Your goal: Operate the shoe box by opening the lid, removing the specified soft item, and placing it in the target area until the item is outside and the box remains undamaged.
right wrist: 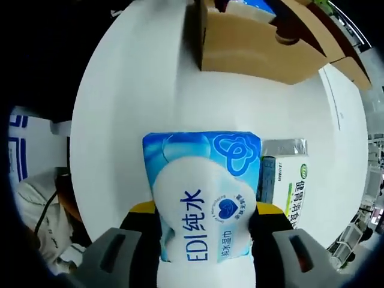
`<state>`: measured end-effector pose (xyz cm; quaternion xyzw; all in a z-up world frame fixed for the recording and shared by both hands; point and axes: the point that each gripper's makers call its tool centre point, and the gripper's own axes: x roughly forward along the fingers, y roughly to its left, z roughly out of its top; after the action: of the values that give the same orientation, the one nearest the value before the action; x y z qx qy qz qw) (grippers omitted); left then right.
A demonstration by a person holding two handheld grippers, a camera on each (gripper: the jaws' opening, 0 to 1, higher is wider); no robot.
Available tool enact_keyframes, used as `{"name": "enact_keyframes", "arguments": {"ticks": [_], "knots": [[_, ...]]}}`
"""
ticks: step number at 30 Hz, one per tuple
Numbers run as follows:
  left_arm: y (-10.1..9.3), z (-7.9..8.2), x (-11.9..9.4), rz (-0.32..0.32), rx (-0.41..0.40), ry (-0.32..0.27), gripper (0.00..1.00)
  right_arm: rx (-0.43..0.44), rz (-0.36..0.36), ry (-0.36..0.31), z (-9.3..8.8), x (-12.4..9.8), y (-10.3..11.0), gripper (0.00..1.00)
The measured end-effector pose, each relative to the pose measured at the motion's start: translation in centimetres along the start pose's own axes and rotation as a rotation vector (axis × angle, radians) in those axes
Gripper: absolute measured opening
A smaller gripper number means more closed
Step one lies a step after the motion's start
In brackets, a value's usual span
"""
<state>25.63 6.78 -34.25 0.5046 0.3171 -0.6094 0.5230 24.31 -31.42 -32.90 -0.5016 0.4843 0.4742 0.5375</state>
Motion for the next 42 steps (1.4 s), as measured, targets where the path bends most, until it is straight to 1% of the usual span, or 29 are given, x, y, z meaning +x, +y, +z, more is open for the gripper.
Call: {"name": "enact_keyframes", "arguments": {"ticks": [7,11,15,17,20,22,24,30,32,35,38,40,42], "knots": [[-0.2,0.1,0.0,0.0,0.002,0.0,0.05,0.0,0.004,0.001,0.0,0.1,0.1,0.6],[-0.2,0.2,0.0,0.0,0.004,0.0,0.05,0.02,-0.003,0.011,0.0,0.1,0.1,0.61],[-0.3,0.3,0.0,0.0,0.01,0.0,0.05,0.02,-0.006,0.012,-0.1,0.0,0.0,0.61],[-0.3,0.3,0.0,0.0,0.016,-0.001,0.05,0.03,-0.013,0.011,-0.1,-0.3,0.0,0.6],[-0.2,0.3,0.0,0.0,0.013,-0.001,0.05,0.076,-0.02,0.019,-0.2,-0.7,0.0,0.6],[-0.1,0.2,0.0,0.001,0.013,0.0,0.05,0.069,-0.023,0.005,0.1,-1.0,0.1,0.59],[0.1,0.1,0.1,0.001,0.013,0.001,0.05,0.082,-0.028,-0.007,0.2,-1.4,0.0,0.59],[0.8,-0.4,0.1,0.001,0.01,0.002,0.05,0.096,-0.048,-0.022,0.3,-2.7,0.0,0.59],[1.1,-0.6,0.1,0.001,0.01,0.002,0.05,0.139,-0.046,-0.061,0.9,-3.2,0.1,0.59],[1.2,-0.7,0.1,0.002,0.008,0.002,0.05,0.169,-0.045,-0.123,2.0,-4.0,0.1,0.59],[1.0,-0.6,0.1,-0.001,0.003,-0.003,0.05,0.171,-0.053,-0.147,2.5,-4.7,0.1,0.6],[0.8,-0.4,0.1,0.0,0.003,-0.002,0.05,0.19,-0.055,-0.177,3.2,-5.3,0.1,0.6],[0.7,-0.4,0.1,0.001,0.004,0.0,0.05,0.19,-0.073,-0.206,4.4,-6.2,0.1,0.6]]}}
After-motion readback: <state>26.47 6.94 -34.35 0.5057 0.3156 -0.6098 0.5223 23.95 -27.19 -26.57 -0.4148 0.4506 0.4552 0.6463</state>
